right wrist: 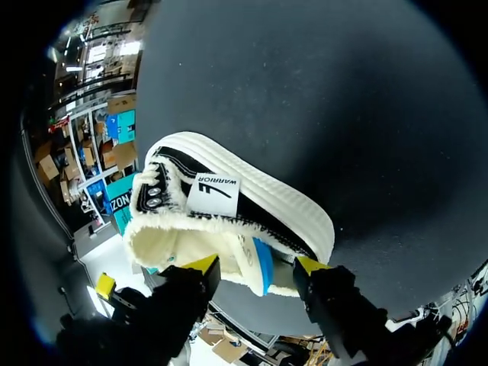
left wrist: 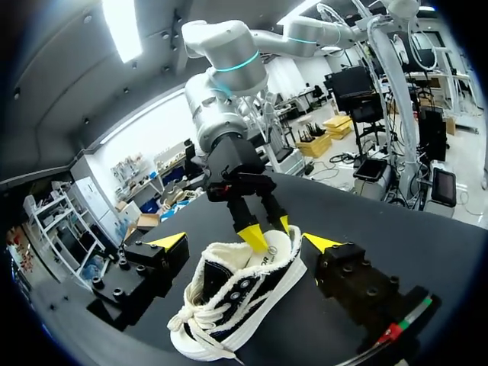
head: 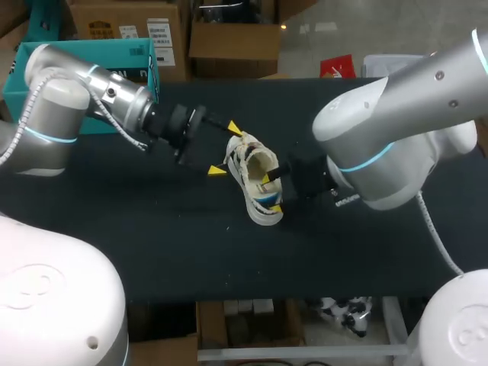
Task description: Open the shoe tongue, take the insole out of the shoe, put the insole back into the shoe, and pack the shoe into the shoebox
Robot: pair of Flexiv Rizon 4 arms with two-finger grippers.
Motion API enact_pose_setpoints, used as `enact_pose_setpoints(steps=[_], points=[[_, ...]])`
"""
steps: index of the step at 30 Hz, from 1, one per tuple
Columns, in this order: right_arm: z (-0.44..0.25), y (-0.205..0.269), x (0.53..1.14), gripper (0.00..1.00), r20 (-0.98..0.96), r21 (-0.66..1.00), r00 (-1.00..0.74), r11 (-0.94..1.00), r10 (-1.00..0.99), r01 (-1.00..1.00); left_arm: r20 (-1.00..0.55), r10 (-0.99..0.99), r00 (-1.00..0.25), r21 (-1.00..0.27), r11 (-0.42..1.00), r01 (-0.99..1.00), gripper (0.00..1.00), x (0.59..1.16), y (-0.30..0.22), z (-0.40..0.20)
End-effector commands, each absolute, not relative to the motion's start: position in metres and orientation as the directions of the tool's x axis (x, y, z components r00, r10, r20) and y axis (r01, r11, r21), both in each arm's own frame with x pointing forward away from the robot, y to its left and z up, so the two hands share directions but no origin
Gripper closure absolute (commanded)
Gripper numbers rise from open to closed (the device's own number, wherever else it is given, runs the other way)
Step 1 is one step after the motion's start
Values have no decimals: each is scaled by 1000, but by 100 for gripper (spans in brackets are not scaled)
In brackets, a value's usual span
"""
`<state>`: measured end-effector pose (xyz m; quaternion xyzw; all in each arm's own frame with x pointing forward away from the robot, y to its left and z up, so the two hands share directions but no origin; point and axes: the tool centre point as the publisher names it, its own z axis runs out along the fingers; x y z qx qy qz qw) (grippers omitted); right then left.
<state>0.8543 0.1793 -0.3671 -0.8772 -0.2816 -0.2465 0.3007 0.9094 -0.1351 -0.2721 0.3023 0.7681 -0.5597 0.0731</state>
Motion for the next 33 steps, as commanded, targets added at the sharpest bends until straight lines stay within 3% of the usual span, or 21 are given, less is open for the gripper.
enact_pose_setpoints(steps=[1, 5, 7, 11, 14, 25, 30, 33], points=[[-346, 178, 842, 36, 563, -334, 726, -695, 395, 637, -437, 372, -819, -808, 238, 539, 0, 903, -132, -261], [-330, 183, 839, 67, 591, -306, 690, -674, 419, 672, -378, 387, -841, -831, 259, 492, 0, 904, -125, -253], [-326, 187, 840, 100, 602, -301, 673, -658, 430, 690, -354, 384, -853, -836, 279, 472, 0, 904, -122, -252], [-322, 191, 841, 100, 602, -291, 661, -648, 448, 704, -290, 381, -878, -835, 348, 426, 0, 904, -113, -248], [-325, 196, 844, 100, 607, -282, 643, -629, 467, 724, -178, 390, -903, -775, 510, 373, 0, 908, -104, -248], [-374, 213, 872, 100, 579, -275, 620, -589, 530, 760, -178, 390, -903, -775, 510, 373, 0, 908, -104, -248], [-384, 215, 874, 100, 546, -228, 621, -614, 561, 755, -133, 95, -987, -692, 704, 161, 0, 912, -100, -236], [-388, 215, 873, 100, 534, -207, 623, -626, 572, 752, -133, 95, -987, -692, 704, 161, 0, 912, -100, -236]])
